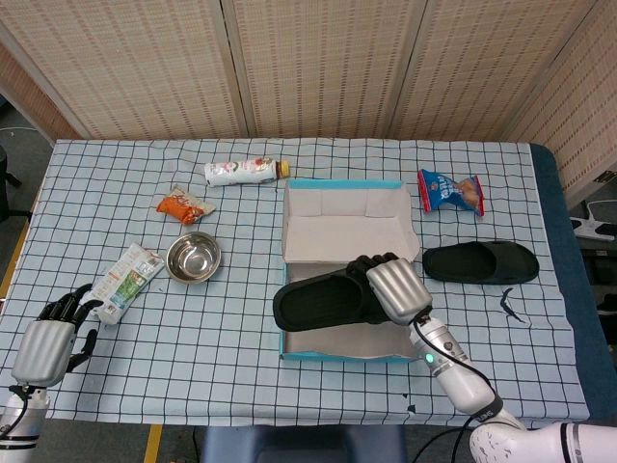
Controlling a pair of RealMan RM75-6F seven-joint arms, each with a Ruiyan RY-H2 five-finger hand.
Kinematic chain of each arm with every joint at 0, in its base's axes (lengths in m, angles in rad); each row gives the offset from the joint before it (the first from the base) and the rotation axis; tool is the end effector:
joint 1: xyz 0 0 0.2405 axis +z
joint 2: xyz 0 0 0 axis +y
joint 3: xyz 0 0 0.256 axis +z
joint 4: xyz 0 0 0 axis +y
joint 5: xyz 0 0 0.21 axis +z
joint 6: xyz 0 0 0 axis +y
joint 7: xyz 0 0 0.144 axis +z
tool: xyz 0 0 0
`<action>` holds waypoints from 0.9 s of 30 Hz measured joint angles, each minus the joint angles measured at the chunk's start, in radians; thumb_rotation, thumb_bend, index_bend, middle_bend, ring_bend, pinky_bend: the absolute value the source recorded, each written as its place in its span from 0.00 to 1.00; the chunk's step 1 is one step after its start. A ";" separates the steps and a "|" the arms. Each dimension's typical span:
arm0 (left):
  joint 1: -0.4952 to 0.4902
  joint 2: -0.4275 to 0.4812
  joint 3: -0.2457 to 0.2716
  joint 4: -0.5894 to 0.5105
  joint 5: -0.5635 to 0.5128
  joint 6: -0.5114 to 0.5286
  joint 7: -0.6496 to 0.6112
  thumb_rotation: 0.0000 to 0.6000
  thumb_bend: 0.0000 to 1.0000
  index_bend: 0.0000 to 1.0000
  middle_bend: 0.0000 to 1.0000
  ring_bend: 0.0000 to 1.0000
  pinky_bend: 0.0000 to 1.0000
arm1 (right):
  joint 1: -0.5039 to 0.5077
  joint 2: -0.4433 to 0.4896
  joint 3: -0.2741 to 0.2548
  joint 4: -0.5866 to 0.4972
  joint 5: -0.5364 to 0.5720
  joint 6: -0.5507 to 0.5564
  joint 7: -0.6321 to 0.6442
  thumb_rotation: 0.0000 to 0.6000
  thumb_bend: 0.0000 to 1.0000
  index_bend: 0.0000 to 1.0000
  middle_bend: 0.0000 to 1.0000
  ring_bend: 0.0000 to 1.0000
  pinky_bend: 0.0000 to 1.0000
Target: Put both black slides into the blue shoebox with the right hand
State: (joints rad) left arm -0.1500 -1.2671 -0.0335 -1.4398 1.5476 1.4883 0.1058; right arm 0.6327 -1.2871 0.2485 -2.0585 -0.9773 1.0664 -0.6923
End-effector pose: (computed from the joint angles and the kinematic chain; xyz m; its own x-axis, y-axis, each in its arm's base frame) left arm -0.3129 0.1998 0.1219 0.5141 -0.0252 0.8574 0.8514 -0.1062 -0.5136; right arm -0.0998 -0.2842 0.0570 0.4481 -0.2437 0.8601 -0.8587 -0.3849 0.3384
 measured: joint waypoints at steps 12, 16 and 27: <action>0.001 0.005 -0.004 -0.005 -0.010 -0.004 0.000 1.00 0.50 0.27 0.10 0.17 0.28 | 0.086 -0.036 -0.052 -0.054 0.191 0.013 -0.094 1.00 0.00 0.57 0.59 0.42 0.34; 0.000 0.004 -0.002 -0.005 -0.012 -0.009 0.007 1.00 0.50 0.27 0.10 0.17 0.28 | 0.122 -0.034 -0.081 -0.042 0.260 -0.038 -0.085 1.00 0.00 0.57 0.59 0.42 0.34; -0.001 0.009 -0.001 -0.012 -0.014 -0.015 0.006 1.00 0.50 0.27 0.10 0.17 0.28 | 0.166 -0.078 -0.151 0.010 0.279 0.036 -0.124 1.00 0.00 0.57 0.59 0.42 0.34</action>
State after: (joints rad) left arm -0.1512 -1.2582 -0.0350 -1.4516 1.5333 1.4736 0.1118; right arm 0.7983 -1.3654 0.0974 -2.0481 -0.6982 1.1027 -0.8158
